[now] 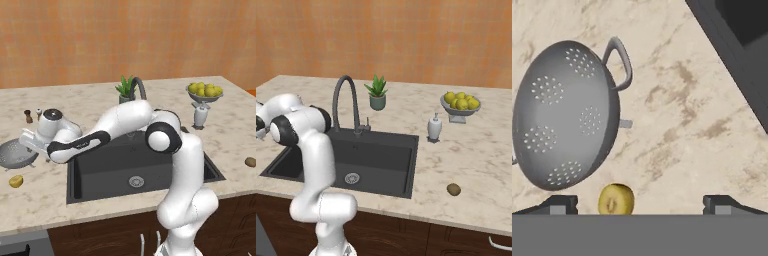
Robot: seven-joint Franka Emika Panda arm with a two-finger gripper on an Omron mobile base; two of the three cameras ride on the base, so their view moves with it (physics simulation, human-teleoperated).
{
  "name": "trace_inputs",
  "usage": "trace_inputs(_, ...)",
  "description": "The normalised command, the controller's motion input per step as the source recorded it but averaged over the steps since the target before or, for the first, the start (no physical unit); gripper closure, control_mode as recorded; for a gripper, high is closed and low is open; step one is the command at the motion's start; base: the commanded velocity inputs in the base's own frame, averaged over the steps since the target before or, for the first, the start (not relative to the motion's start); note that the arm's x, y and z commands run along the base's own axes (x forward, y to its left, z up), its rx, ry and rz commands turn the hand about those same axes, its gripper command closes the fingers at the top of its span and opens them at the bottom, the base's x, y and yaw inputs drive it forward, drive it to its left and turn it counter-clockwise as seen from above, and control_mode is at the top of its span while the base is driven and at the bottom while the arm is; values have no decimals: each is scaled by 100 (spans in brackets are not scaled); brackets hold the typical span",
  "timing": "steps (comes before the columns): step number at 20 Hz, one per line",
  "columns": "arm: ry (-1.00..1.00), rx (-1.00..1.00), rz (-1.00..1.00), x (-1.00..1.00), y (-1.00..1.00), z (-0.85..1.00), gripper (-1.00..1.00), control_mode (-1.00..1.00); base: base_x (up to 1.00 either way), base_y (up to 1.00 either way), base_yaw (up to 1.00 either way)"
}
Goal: Put the colander in the sink, put the kiwi, kiwi in the colander, and turn on the sink faucet and pour water over the colander.
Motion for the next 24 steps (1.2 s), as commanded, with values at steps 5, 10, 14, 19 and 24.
trace_inputs(5,5,-3,-11,28,14,-10,-100,-100,0,0,0)
trace_inputs(10,5,-4,-11,39,4,-28,-100,-100,0,0,0)
trace_inputs(14,6,-2,-8,41,0,-29,-100,-100,0,0,0)
trace_inputs(19,8,0,-2,47,14,-20,-100,-100,0,0,0)
trace_inputs(24,8,0,0,37,19,-21,-100,-100,0,0,0)
